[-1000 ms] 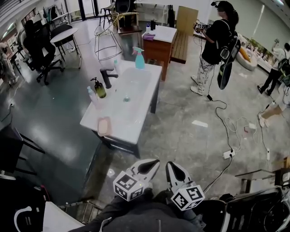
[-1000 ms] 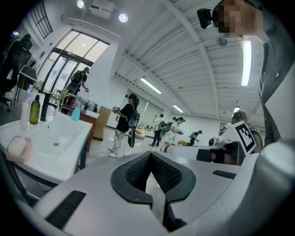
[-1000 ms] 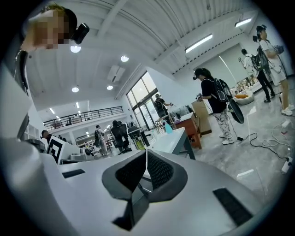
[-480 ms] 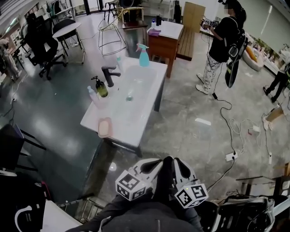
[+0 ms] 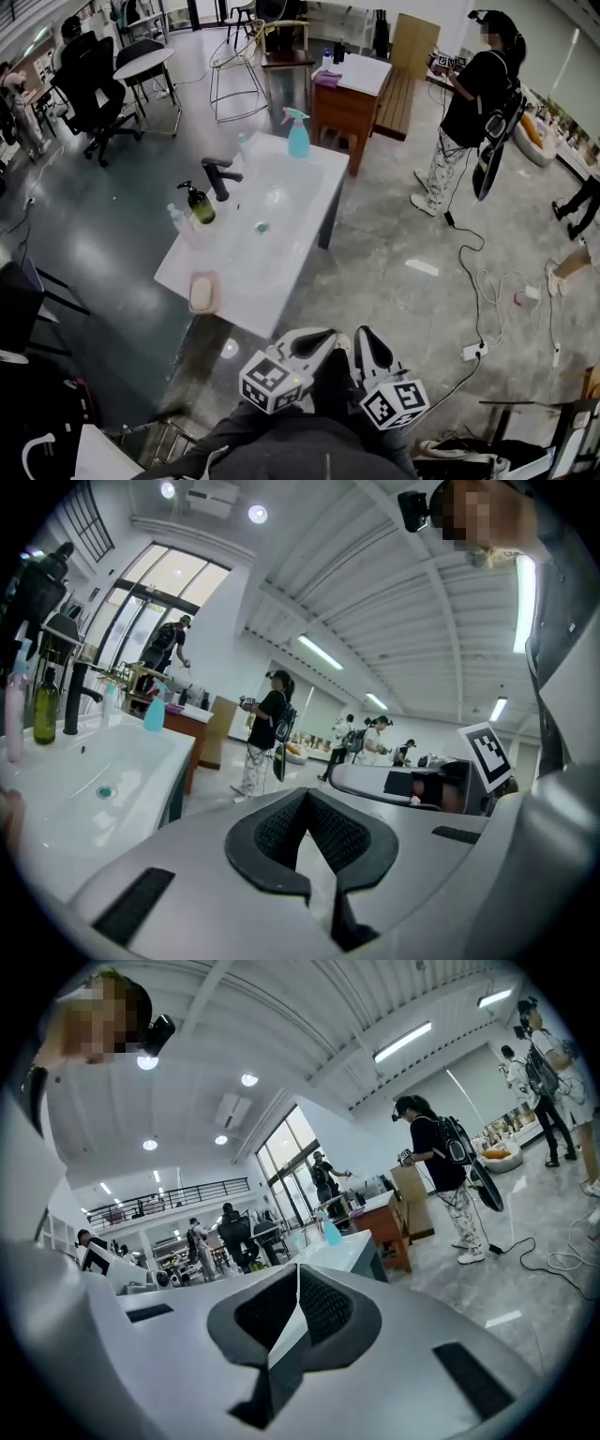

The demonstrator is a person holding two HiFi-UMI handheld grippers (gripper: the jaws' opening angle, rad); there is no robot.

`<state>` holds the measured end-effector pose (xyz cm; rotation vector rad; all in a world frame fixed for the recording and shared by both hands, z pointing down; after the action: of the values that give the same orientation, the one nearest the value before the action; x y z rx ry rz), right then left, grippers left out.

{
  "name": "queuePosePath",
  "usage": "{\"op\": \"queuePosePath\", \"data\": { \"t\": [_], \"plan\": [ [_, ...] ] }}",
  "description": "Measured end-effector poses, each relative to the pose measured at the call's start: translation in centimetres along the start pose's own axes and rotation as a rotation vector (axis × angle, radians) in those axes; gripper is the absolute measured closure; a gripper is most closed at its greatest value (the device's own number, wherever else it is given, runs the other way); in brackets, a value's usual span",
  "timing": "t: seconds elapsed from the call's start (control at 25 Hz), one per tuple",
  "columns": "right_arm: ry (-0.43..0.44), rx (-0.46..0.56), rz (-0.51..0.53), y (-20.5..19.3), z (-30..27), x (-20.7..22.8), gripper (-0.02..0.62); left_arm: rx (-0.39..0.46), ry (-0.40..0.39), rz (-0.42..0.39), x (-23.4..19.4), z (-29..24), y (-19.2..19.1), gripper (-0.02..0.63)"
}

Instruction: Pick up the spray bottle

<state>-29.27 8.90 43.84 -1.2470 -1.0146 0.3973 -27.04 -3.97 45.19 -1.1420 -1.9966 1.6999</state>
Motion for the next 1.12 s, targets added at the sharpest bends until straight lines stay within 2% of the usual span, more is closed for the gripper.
{"op": "queuePosePath", "data": {
  "t": [0.6, 0.84, 1.12],
  "plan": [
    [0.100, -0.048, 0.010, 6.4, -7.9, 12.6, 0.583, 0.032, 0.098, 0.019, -3.8, -14.1, 5.8, 0.598],
    [0.141, -0.059, 0.015, 8.1, -9.7, 16.4, 0.583, 0.047, 0.140, 0.036, -4.8, -18.3, 7.0, 0.598],
    [0.174, -0.067, 0.024, 9.2, -10.7, 20.6, 0.583, 0.060, 0.144, 0.029, -4.5, -23.2, 7.5, 0.598]
  ]
}}
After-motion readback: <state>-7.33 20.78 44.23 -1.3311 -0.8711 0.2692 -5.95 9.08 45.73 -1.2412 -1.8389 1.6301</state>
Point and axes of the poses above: the fingertips, and each gripper's own axes: z backward along the fingers, x to its right, y out of its top, the point moved 6 cm from there along z, backward along the fingers, and after that the axes turned 14 degrees about y, right-handed, at the moved point
